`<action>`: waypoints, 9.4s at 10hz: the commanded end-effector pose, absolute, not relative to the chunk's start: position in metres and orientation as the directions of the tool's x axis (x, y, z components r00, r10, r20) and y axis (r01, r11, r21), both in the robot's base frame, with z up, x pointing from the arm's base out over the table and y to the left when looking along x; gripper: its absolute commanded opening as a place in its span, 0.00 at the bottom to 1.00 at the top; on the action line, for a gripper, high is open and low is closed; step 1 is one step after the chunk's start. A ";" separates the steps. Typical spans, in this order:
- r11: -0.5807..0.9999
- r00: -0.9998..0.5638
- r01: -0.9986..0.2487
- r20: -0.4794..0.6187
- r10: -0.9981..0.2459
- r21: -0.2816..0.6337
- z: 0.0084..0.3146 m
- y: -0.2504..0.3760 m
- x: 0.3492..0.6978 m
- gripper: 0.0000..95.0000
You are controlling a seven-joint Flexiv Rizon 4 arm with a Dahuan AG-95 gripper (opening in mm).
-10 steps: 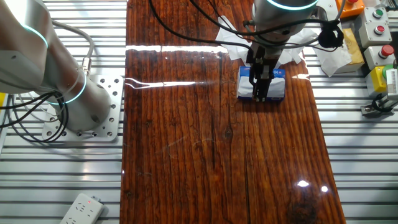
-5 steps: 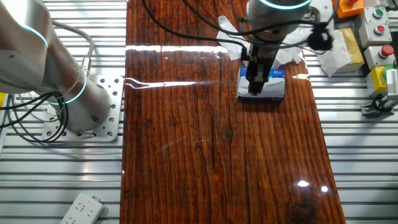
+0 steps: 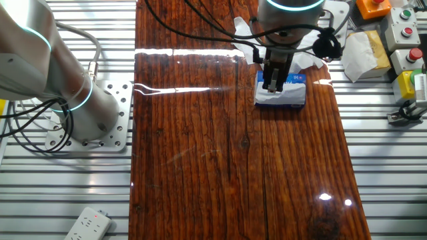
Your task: Pull out a napkin
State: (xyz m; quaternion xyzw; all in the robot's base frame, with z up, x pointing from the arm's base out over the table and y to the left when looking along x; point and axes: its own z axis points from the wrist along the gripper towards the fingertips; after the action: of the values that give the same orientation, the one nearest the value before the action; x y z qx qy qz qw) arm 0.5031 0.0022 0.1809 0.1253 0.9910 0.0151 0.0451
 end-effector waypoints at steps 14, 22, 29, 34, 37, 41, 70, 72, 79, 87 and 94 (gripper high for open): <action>0.967 -0.963 0.253 -0.091 0.255 0.037 0.177 0.005 0.532 0.00; 0.967 -0.963 0.251 -0.093 0.253 0.038 0.170 0.009 0.574 0.00; 0.976 -0.971 0.216 -0.098 0.216 0.019 0.137 0.007 0.586 0.00; 0.971 -0.968 0.239 -0.086 0.237 -0.006 0.139 0.011 0.584 0.00; 0.969 -0.966 0.247 -0.085 0.245 -0.013 0.138 0.015 0.580 0.00; 0.970 -0.968 0.243 -0.071 0.242 -0.011 0.150 0.015 0.564 0.00; 0.967 -0.956 0.251 -0.144 0.254 0.041 0.151 -0.003 0.521 0.00; 0.967 -0.957 0.251 -0.142 0.254 0.041 0.150 0.001 0.537 0.00; 0.967 -0.957 0.250 -0.139 0.254 0.047 0.144 0.010 0.585 0.00; 0.967 -0.957 0.251 -0.143 0.253 0.031 0.110 0.013 0.578 0.00; 0.969 -0.961 0.248 -0.125 0.248 0.019 0.105 0.027 0.568 0.00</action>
State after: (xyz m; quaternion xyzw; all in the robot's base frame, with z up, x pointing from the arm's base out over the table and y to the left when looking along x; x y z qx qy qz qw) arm 0.5683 0.0278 0.1031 0.1254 0.9901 0.0010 0.0635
